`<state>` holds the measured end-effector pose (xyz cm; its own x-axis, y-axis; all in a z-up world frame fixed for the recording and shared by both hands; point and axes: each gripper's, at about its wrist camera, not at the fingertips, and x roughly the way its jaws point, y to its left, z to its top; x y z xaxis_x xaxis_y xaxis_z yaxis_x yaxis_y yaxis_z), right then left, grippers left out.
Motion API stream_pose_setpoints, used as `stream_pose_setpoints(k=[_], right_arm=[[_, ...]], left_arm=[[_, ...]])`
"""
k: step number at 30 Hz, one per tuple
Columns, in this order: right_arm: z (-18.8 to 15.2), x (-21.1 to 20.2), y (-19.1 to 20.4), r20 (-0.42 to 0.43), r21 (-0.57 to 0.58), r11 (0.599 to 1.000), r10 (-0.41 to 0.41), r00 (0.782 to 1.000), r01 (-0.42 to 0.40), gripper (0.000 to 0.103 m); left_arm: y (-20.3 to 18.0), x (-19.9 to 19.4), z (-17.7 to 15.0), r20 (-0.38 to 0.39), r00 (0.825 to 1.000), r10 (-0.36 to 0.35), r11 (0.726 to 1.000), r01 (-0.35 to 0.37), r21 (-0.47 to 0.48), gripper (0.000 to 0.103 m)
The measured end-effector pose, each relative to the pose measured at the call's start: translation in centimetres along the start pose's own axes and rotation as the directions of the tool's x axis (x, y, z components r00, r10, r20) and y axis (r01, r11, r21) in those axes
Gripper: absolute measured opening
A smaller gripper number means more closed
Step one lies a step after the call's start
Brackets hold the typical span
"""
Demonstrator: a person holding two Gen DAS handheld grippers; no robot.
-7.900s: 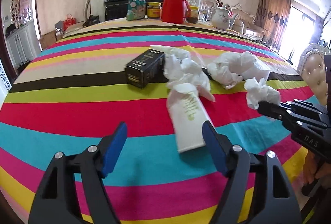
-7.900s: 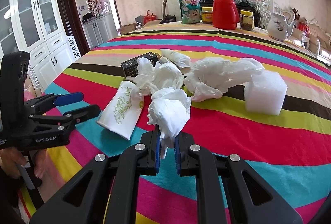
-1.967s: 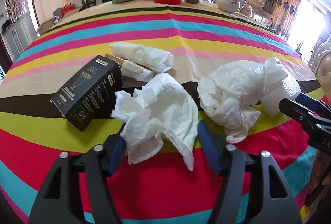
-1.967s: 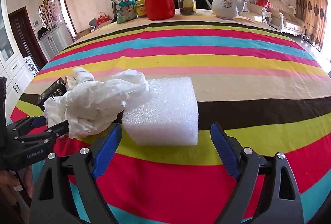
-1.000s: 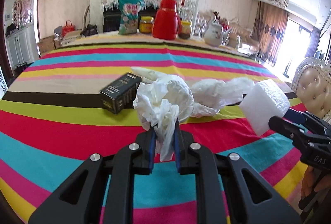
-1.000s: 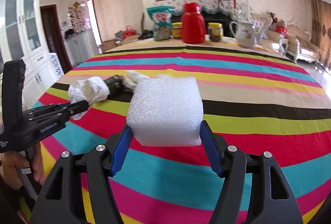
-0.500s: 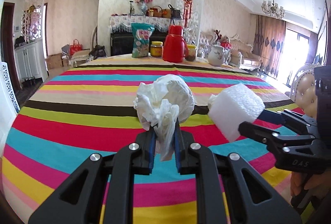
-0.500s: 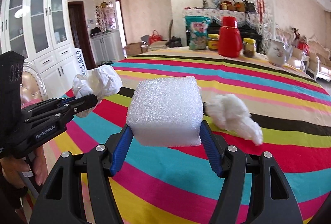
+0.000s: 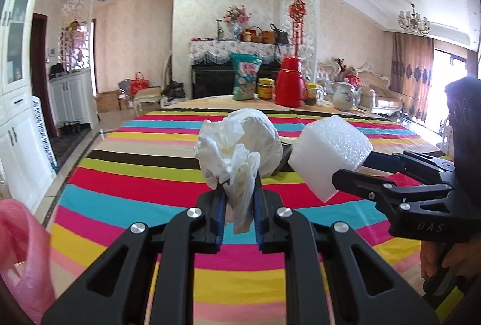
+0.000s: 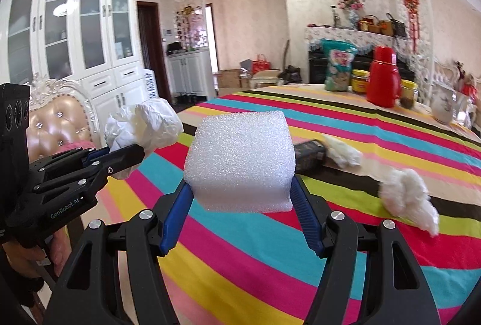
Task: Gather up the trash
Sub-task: 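Lift the foam block and tissue and carry both to the pink bin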
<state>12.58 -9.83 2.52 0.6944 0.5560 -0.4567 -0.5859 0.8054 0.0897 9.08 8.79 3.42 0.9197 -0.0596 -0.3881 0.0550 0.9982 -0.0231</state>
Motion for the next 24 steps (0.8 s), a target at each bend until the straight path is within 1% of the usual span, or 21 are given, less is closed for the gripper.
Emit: stream_pose_setpoints(k=[6,12,17,19,24], right_arm=[[1.0,2.1,4.0,-0.001,-0.036,0.996,0.077,0.997,-0.077,0.063],[1.9,4.7,9.0,-0.017,-0.084,0.981,0.175,0.984,-0.176,0.063],[2.8,7.0,14.0,-0.035,-0.124,0.955,0.266,0.963,-0.268,0.063],[3.1,7.9,16.2,-0.042,-0.14,0.94,0.307,0.951,-0.31,0.063],[3.6,10.0,21.2,-0.071,-0.177,0.905,0.379,0.923,-0.386,0.063]], left_arm=[[4.5,-3.3,-1.2,0.012,0.997,0.075,0.997,-0.075,-0.026,0.015],[9.4,-6.5,-2.7,0.013,0.987,0.162,0.985,-0.161,-0.062,0.015],[13.6,-9.1,-4.3,-0.004,0.969,0.247,0.965,-0.246,-0.096,0.015],[14.8,-9.0,-4.2,-0.012,0.962,0.273,0.956,-0.273,-0.108,0.015],[19.1,-11.5,-5.5,-0.035,0.935,0.353,0.924,-0.354,-0.143,0.015]])
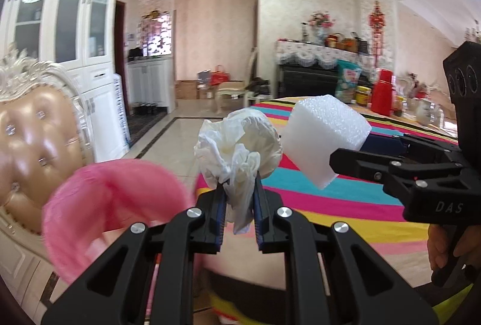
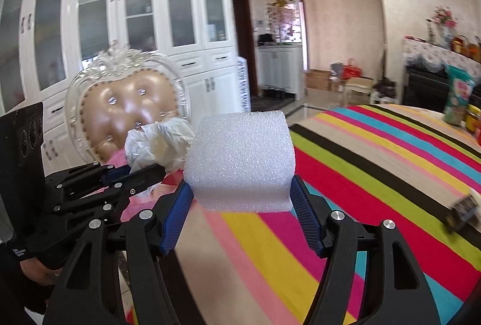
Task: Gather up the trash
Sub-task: 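Lift the foam block and tissue and carry both to the pink bin, then open both tools over the bin to drop the tissue and foam block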
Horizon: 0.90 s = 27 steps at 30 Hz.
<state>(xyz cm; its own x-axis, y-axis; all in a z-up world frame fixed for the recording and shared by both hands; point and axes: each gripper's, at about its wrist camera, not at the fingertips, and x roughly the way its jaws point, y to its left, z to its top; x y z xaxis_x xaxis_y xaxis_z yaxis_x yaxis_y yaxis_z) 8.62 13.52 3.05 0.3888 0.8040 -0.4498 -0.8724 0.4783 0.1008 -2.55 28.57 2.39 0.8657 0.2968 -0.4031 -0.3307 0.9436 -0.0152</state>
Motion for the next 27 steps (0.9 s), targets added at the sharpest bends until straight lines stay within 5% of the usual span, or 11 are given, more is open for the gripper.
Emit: stream_pose_setpoints(k=[10,19,22,24,27], right_arm=[[1.3,7.0,5.7,-0.077,-0.056,0.989,0.136,0.988,-0.14,0.063],[1.6,12.6,8.0,-0.15,-0.04,0.975,0.208,0.966,-0.217,0.064],[1.6,13.8,8.2,-0.166,-0.03,0.974,0.217,0.962,-0.225,0.066],[1.9,14.7,8.5,-0.174,-0.018,0.97,0.234,0.957,-0.241,0.073],[2.0,15.1,8.6,-0.164,-0.01,0.969,0.243,0.956,-0.248,0.076]], left_arm=[[9.2,0.7,-1.2,-0.062,0.986,0.155,0.983,-0.16,-0.085,0.018],[15.4,3.1,-2.7,-0.118,0.975,0.188,0.97,-0.203,-0.133,0.021],[16.3,3.8,-3.1,-0.127,0.973,0.193,0.969,-0.209,-0.133,0.032],[16.8,3.9,-3.2,-0.12,0.972,0.202,0.967,-0.217,-0.134,0.057],[17.4,3.3,-3.2,-0.094,0.966,0.242,0.956,-0.254,-0.147,0.065]])
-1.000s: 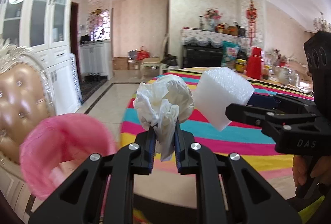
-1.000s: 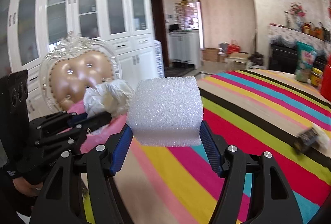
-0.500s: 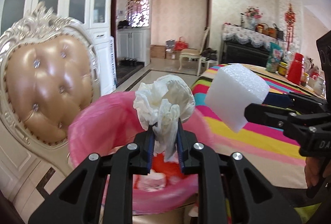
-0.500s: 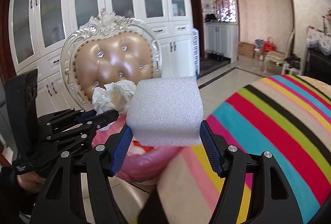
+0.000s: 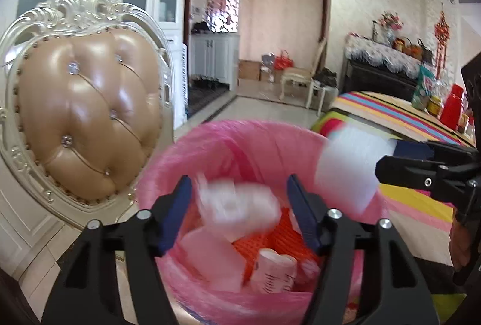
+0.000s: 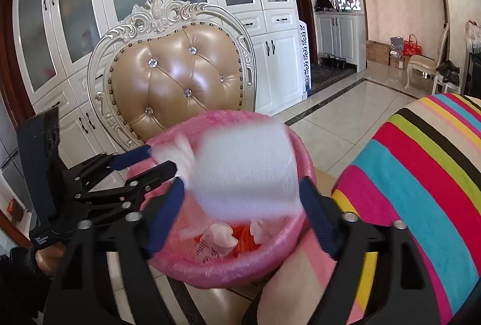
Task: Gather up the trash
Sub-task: 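Open both tools over the bin to drop the tissue and foam block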
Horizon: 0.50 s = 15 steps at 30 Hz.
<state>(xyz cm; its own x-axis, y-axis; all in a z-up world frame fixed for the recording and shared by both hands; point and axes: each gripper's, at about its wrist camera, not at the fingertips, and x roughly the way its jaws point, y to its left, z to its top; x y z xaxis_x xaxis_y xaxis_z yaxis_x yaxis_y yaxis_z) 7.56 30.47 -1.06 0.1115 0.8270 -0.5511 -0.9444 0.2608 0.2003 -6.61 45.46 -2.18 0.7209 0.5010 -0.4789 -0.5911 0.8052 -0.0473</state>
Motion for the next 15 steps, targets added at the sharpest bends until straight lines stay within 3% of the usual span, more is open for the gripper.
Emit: stream_pose_setpoints(k=[4,9,15], right_arm=[[-0.1,-0.5,-0.2,0.007,0.005,1.0,0.001,1.0,-0.001,0.076],[-0.8,-2.3,-0.4,0.022,-0.014,0.999,-0.028,0.999,0.029,0.076],[-2.2,-5.9,-1.9,0.046,0.0,0.996,-0.084,0.995,0.084,0.079]], left_arm=[[1.0,-0.4,-0.2,0.009,1.0,0.029,0.999,-0.028,-0.025,0.073],[0.4,-1.6,-0.6,0.033,0.997,0.063,0.998,-0.062,-0.022,0.093],[-3.3,-3.3,-0.6,0.091,0.993,0.071,0.995,-0.076,0.06,0.098]])
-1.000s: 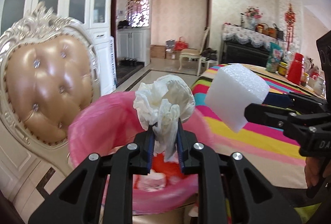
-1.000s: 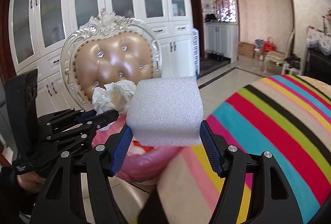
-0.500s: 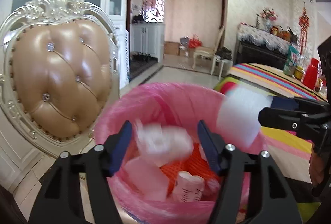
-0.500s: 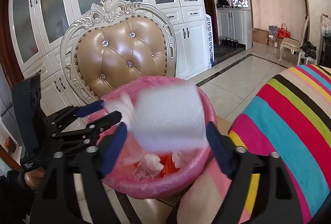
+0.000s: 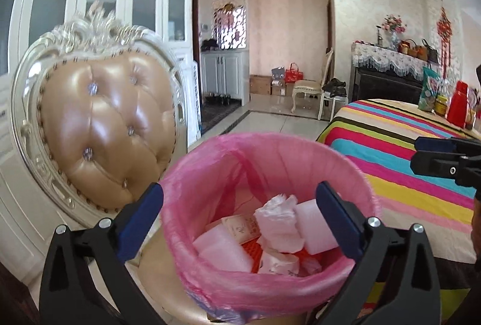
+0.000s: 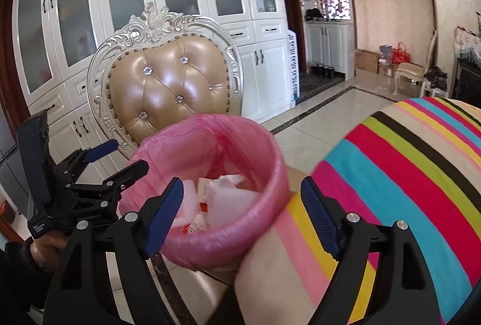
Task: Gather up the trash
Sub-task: 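Withdraw both open tools from above the bin, then move both open tools back over the table toward the black box and plastic bag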
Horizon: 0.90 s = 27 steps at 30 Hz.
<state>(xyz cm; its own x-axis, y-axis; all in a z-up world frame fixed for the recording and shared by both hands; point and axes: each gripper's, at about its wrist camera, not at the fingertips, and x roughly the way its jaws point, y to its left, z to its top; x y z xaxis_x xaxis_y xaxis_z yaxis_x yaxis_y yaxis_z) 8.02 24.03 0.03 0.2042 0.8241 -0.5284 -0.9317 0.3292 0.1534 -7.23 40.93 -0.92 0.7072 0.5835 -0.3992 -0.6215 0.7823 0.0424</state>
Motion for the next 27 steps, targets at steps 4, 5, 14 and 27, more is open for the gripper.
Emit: stream_pose_setpoints(k=[4,5,14,27], right_arm=[[-1.0,-2.5,-1.5,0.015,0.02,0.999,-0.045,0.999,0.045,0.084],[-1.2,-3.0,-1.8,0.02,0.026,0.998,-0.056,0.998,0.055,0.085],[-4.3,-9.4,-7.3,0.034,0.101,0.974,-0.206,0.978,0.202,0.085],[-11.5,-23.0,-20.9,-0.042,0.267,0.802,-0.544,0.838,0.534,0.085]], left_arm=[[-2.6,-0.5,0.5,0.009,1.0,-0.008,0.999,0.008,0.035,0.098],[-3.0,-0.6,0.5,0.01,1.0,-0.014,0.999,0.014,0.036,0.098],[-11.0,-2.3,2.0,0.006,0.985,-0.173,0.981,0.172,0.087,0.098],[-31.1,-1.9,4.2,-0.089,0.86,-0.503,0.843,0.511,0.169,0.098]])
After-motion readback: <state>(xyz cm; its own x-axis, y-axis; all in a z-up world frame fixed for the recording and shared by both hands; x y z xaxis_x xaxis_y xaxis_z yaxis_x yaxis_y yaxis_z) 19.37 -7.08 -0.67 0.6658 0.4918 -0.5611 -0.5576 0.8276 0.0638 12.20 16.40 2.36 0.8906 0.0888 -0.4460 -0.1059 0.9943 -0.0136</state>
